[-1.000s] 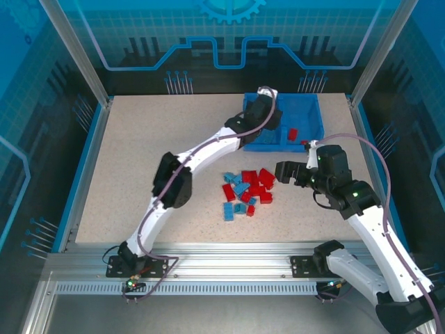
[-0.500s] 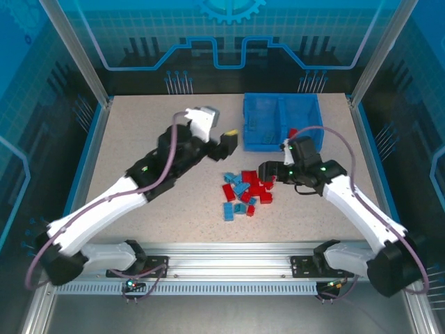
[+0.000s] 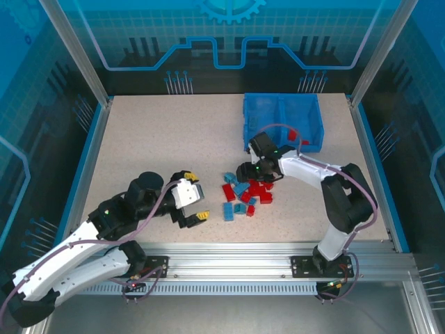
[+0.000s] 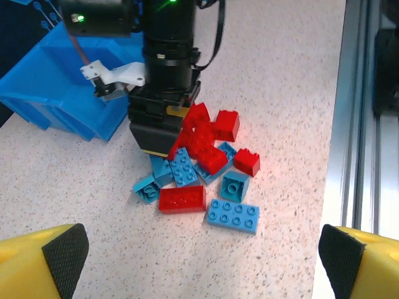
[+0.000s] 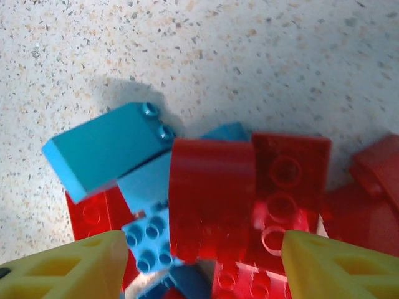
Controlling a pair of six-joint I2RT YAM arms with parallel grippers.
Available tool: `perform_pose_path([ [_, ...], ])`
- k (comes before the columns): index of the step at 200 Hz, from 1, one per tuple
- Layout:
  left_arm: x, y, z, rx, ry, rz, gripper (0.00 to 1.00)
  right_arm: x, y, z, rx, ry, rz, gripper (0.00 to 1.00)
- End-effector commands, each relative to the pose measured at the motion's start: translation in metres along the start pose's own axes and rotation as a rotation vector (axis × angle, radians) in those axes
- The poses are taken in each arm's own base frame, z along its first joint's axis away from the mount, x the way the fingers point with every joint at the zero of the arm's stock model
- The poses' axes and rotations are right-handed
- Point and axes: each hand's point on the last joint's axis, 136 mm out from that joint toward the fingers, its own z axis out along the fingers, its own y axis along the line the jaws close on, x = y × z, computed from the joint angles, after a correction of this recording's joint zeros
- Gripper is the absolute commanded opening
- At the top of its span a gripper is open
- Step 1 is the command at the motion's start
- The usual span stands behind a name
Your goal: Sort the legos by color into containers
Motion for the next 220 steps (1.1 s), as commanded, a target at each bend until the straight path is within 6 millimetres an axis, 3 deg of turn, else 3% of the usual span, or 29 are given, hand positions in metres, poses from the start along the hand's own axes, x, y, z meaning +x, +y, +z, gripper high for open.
perform_pose_path([
  [1, 0.005, -0.005, 0.001, 0.026, 0.021, 0.088, 0.99, -0.009, 0.012, 0.009, -0.012, -0.003, -0.01, 0.61],
  [27, 0.014, -0.003, 0.003, 0.009, 0.052, 0.085, 0.99, -0.008, 0.007, 0.02, 0.023, 0.014, 0.0, 0.51],
  [43, 0.015, -0.003, 0.003, 0.008, 0.049, 0.086, 0.99, -0.006, 0.004, 0.022, 0.047, 0.017, 0.006, 0.4],
  [76, 0.014, -0.003, 0.002, 0.001, 0.036, 0.09, 0.99, -0.009, 0.003, 0.009, 0.083, -0.018, -0.004, 0.3],
  [109, 0.009, -0.001, -0.002, -0.011, 0.013, 0.09, 0.99, -0.02, 0.004, -0.033, 0.104, -0.137, -0.029, 0.26],
  [142, 0.008, 0.003, -0.005, -0.039, 0.001, 0.092, 0.99, -0.039, -0.012, -0.1, 0.175, -0.343, -0.018, 0.25],
  [162, 0.007, 0.005, -0.006, -0.05, 0.0, 0.09, 0.99, -0.059, -0.038, -0.146, 0.23, -0.487, 0.03, 0.25],
  [184, 0.007, 0.007, -0.006, -0.054, -0.001, 0.084, 0.99, -0.089, -0.094, -0.178, 0.267, -0.603, 0.166, 0.24],
  [202, 0.008, 0.009, -0.006, -0.057, 0.0, 0.073, 0.99, -0.113, -0.138, -0.178, 0.299, -0.618, 0.264, 0.24],
  [220, 0.009, 0.01, -0.006, -0.06, -0.001, 0.059, 0.99, -0.137, -0.173, -0.158, 0.334, -0.56, 0.325, 0.24],
])
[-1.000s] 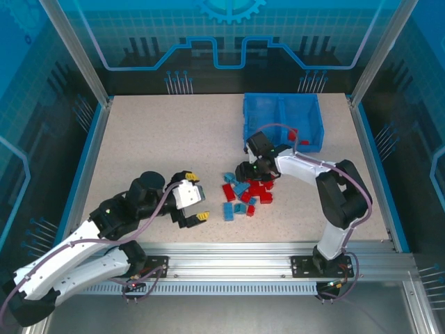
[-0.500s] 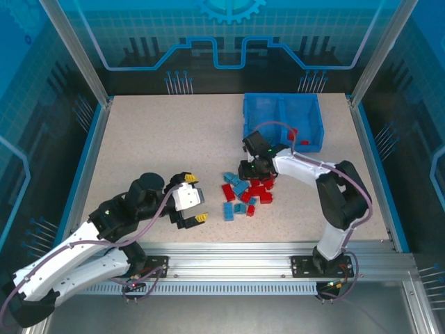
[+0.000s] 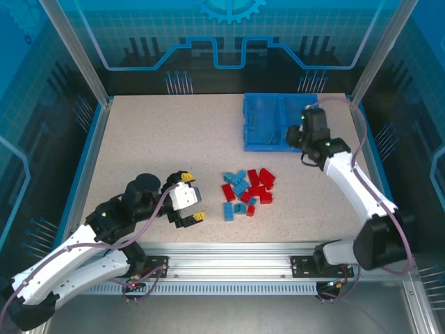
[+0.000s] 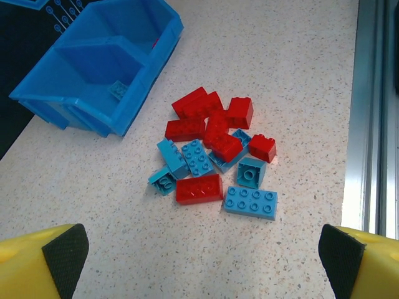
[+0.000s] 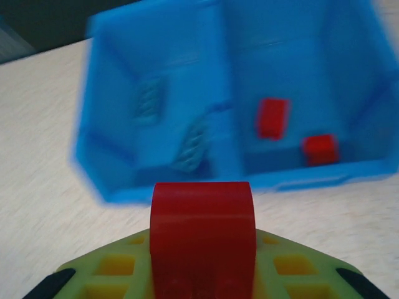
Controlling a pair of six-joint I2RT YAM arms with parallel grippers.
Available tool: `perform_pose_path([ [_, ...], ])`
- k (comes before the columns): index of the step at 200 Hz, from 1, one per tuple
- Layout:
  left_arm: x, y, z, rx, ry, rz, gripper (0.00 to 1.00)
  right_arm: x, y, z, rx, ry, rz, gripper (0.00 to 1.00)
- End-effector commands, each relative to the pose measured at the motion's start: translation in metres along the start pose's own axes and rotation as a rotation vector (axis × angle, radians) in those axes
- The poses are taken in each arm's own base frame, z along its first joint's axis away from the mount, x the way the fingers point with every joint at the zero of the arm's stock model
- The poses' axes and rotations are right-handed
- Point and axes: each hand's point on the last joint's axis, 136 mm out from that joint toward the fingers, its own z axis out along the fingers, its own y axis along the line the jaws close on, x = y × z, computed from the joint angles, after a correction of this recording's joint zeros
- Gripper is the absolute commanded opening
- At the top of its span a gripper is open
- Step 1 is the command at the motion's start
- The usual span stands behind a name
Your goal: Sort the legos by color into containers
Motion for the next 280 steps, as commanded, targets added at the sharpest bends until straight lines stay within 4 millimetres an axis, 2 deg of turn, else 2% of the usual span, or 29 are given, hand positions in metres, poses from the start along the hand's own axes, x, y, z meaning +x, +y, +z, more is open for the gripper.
perform_pose_path([
  [1, 0.0, 0.003, 0.0, -0.017, -0.015, -0.003, 0.99, -0.015, -0.02, 0.046, 0.052, 0.046, 0.028, 0.24],
  [27, 0.001, 0.003, -0.001, -0.02, -0.014, -0.012, 0.99, -0.026, -0.036, 0.099, 0.112, 0.117, 0.069, 0.24],
  [58, 0.001, 0.004, -0.004, -0.036, -0.027, -0.006, 0.99, -0.028, -0.053, 0.143, 0.206, 0.16, 0.079, 0.24],
  [81, 0.003, 0.008, -0.004, -0.053, -0.017, -0.01, 0.99, -0.013, -0.061, 0.165, 0.262, 0.229, 0.09, 0.28],
  [112, 0.009, 0.019, 0.0, -0.11, 0.014, -0.026, 0.99, 0.005, -0.062, 0.171, 0.267, 0.259, 0.147, 0.37],
  [132, 0.014, 0.019, 0.003, -0.117, 0.026, -0.028, 0.99, 0.001, -0.059, 0.165, 0.261, 0.251, 0.142, 0.44],
  [177, 0.022, 0.024, 0.007, -0.13, 0.046, -0.034, 0.99, -0.016, -0.051, 0.135, 0.223, 0.188, 0.137, 0.46],
  [214, 0.021, 0.026, 0.011, -0.116, 0.035, -0.06, 0.99, -0.025, -0.042, 0.111, 0.177, 0.152, 0.132, 0.63],
  [243, 0.023, 0.026, 0.014, -0.112, 0.048, -0.072, 0.99, -0.036, -0.033, 0.085, 0.126, 0.107, 0.129, 0.62],
  [260, 0.014, 0.034, 0.012, -0.142, 0.02, -0.107, 0.99, -0.042, -0.021, 0.062, 0.059, 0.074, 0.119, 0.62],
  [280, -0.017, 0.049, 0.008, -0.168, -0.066, -0.265, 0.99, -0.04, 0.004, 0.027, -0.068, 0.042, 0.07, 0.63],
])
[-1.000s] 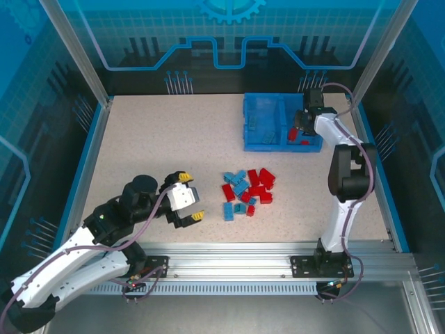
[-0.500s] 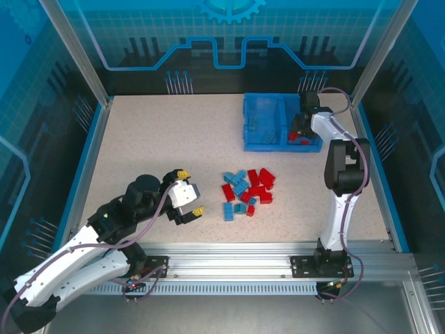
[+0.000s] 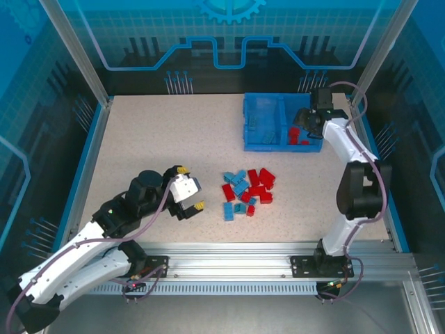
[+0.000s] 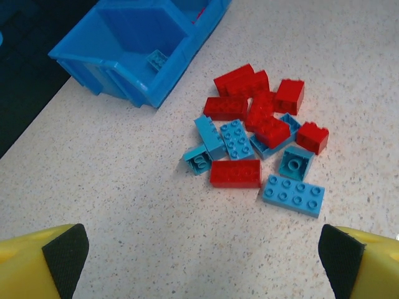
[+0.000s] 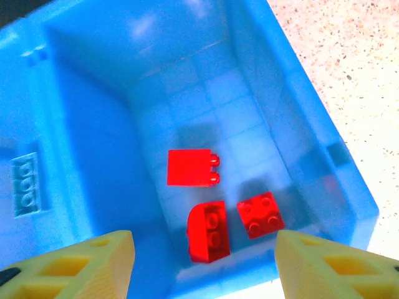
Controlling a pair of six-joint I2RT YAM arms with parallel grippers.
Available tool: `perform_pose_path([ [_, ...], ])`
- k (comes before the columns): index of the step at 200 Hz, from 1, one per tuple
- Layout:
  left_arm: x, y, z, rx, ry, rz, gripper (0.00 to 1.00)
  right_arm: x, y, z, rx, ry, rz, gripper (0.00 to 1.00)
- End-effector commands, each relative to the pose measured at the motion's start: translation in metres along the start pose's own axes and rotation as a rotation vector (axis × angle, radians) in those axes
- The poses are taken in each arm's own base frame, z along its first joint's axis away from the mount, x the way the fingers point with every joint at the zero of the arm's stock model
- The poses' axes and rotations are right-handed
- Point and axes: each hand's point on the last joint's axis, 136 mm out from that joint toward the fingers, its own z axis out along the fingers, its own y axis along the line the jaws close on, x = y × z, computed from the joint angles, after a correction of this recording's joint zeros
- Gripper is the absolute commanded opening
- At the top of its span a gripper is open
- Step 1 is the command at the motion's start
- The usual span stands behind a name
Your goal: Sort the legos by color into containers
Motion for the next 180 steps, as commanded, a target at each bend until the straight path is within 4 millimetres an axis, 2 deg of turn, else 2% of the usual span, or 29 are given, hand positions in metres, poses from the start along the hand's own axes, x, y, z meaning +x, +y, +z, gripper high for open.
perform_pose_path([
  [1, -0.041, 0.017, -0.005, -0.029, -0.114, -0.188, 0.99, 0.002, 0.034, -0.05, -0.18, -0.052, -0.068, 0.63],
  [17, -0.061, 0.034, -0.001, -0.062, -0.133, -0.392, 0.99, 0.017, 0.053, -0.081, -0.293, -0.061, -0.124, 0.64],
  [31, -0.066, 0.054, 0.007, -0.14, -0.092, -0.578, 0.99, 0.037, 0.07, -0.108, -0.389, -0.06, -0.189, 0.66],
  [53, -0.054, 0.08, 0.023, -0.288, 0.027, -0.84, 0.99, 0.075, 0.092, -0.148, -0.511, -0.046, -0.319, 0.72],
  [66, -0.047, 0.086, 0.033, -0.346, 0.067, -0.947, 0.99, 0.1, 0.098, -0.166, -0.567, -0.019, -0.39, 0.76],
  [83, -0.027, 0.09, 0.053, -0.425, 0.123, -1.108, 0.99, 0.128, 0.1, -0.184, -0.632, 0.031, -0.464, 0.79],
  [104, -0.003, 0.081, 0.086, -0.444, 0.224, -1.212, 0.99, 0.152, 0.088, -0.192, -0.641, 0.079, -0.497, 0.84],
  [125, 0.016, 0.064, 0.122, -0.405, 0.335, -1.272, 0.99, 0.162, 0.076, -0.197, -0.623, 0.092, -0.496, 0.93],
  [151, 0.027, 0.045, 0.164, -0.327, 0.419, -1.321, 0.98, 0.16, 0.067, -0.198, -0.589, 0.067, -0.493, 0.99],
  [180, 0.046, 0.041, 0.197, -0.352, 0.483, -1.341, 0.97, 0.155, 0.068, -0.196, -0.572, 0.057, -0.484, 1.0],
])
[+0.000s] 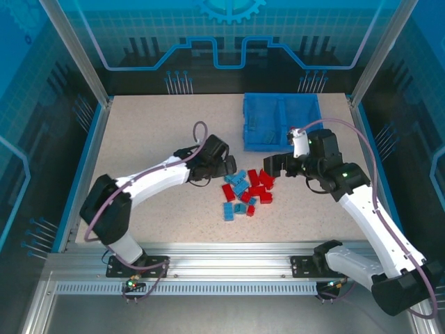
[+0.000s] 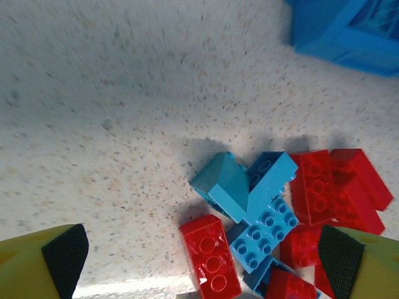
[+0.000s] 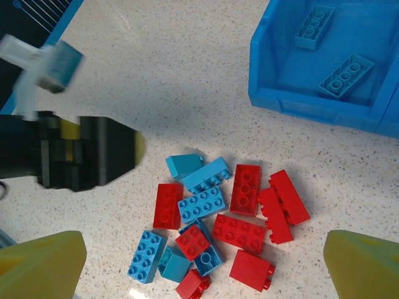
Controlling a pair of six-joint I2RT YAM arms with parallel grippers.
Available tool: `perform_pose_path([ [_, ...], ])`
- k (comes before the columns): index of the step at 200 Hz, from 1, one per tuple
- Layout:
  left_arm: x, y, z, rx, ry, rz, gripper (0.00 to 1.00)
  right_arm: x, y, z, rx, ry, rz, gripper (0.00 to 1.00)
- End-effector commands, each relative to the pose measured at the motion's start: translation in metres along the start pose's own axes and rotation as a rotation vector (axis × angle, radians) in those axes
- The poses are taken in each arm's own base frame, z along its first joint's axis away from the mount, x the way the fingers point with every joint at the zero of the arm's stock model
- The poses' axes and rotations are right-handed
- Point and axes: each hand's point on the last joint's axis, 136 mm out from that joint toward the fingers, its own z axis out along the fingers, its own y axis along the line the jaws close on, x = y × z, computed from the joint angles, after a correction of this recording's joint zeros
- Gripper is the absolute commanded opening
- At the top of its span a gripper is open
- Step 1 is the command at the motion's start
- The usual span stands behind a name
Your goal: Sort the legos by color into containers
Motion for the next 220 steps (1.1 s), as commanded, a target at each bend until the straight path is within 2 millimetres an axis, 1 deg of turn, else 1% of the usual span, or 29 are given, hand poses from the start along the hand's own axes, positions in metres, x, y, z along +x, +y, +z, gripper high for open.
perform_pose_path([
  [1, -0.007, -0.019, 0.014, 0.033, 0.021, -0.072, 0.97, 0.004, -0.002, -0.001, 0.018, 0.016, -0.004, 1.0],
  [15, -0.004, -0.02, 0.028, 0.018, 0.038, -0.073, 0.93, 0.002, -0.003, 0.0, 0.024, 0.015, 0.001, 1.0],
  [37, -0.001, -0.023, 0.043, 0.016, 0.063, -0.098, 0.87, 0.004, -0.005, 0.003, 0.031, 0.025, 0.006, 1.0],
  [48, 0.002, -0.02, 0.05, -0.001, 0.077, -0.117, 0.84, 0.006, -0.006, 0.004, 0.034, 0.032, 0.009, 1.0],
  [70, 0.013, -0.014, 0.063, -0.023, 0.117, -0.141, 0.79, 0.007, -0.006, 0.006, 0.037, 0.038, 0.017, 1.0],
  [97, 0.027, -0.009, 0.074, -0.034, 0.167, -0.145, 0.73, 0.009, -0.006, 0.007, 0.033, 0.045, 0.024, 1.0],
  [118, 0.036, 0.002, 0.082, -0.067, 0.189, -0.129, 0.66, 0.01, -0.007, 0.008, 0.033, 0.048, 0.028, 1.0],
  [126, 0.04, 0.009, 0.085, -0.093, 0.193, -0.124, 0.63, 0.009, -0.006, 0.008, 0.031, 0.05, 0.028, 1.0],
  [149, 0.045, 0.025, 0.087, -0.15, 0.184, -0.116, 0.55, 0.009, -0.007, 0.007, 0.037, 0.05, 0.035, 1.0],
  [176, 0.046, 0.042, 0.084, -0.21, 0.169, -0.105, 0.52, 0.008, -0.005, 0.006, 0.033, 0.046, 0.05, 1.0],
  [196, 0.043, 0.053, 0.079, -0.255, 0.14, -0.094, 0.51, 0.006, -0.004, 0.004, 0.026, 0.041, 0.06, 1.0],
  [220, 0.039, 0.062, 0.075, -0.277, 0.122, -0.077, 0.46, 0.003, -0.002, 0.002, 0.022, 0.035, 0.064, 1.0],
])
